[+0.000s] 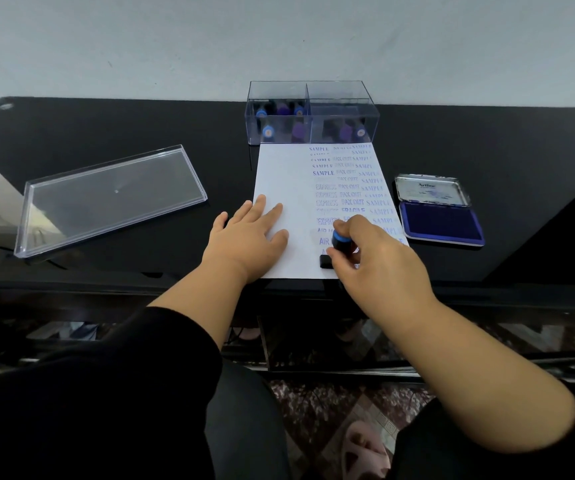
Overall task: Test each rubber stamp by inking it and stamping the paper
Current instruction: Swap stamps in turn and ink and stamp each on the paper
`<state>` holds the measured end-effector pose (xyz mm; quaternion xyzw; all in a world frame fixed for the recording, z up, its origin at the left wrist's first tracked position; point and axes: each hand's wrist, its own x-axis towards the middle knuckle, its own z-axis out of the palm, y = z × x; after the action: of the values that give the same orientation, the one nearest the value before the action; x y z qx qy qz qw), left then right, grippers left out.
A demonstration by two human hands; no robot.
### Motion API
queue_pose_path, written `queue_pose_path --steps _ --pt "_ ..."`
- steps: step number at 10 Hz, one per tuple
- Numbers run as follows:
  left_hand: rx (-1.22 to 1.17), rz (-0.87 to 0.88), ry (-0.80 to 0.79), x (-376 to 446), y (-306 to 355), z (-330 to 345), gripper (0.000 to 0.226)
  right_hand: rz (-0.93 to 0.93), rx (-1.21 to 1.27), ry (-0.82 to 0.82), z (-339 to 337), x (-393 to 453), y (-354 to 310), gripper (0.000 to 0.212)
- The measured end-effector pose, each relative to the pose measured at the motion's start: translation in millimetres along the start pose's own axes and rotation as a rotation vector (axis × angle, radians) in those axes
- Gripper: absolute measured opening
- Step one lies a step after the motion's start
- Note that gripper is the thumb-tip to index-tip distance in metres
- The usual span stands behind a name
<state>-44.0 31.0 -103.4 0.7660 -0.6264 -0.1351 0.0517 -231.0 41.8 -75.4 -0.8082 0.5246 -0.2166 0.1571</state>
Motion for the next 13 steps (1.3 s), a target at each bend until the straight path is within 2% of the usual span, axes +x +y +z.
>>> queue_pose_path --steps 2,3,6,13 --pt "-0.003 0.002 0.001 -0.4 0.2 -0.5 0.052 -0.009 0.026 0.033 -0.5 -0.9 3.8 0.025" --pt "-0.006 0.002 0.004 -0.5 0.2 -0.4 0.052 0.022 0.106 0.126 -8.6 2.0 6.7 0.026" --pt "-0.008 0.002 0.013 0.3 -1.0 0.9 0.052 0.153 0.212 0.222 -26.2 11.0 26.4 0.024" --pt "0.0 -0.003 0.013 -0.6 0.5 0.4 0.052 0.154 0.232 0.219 -28.5 13.3 30.3 0.023"
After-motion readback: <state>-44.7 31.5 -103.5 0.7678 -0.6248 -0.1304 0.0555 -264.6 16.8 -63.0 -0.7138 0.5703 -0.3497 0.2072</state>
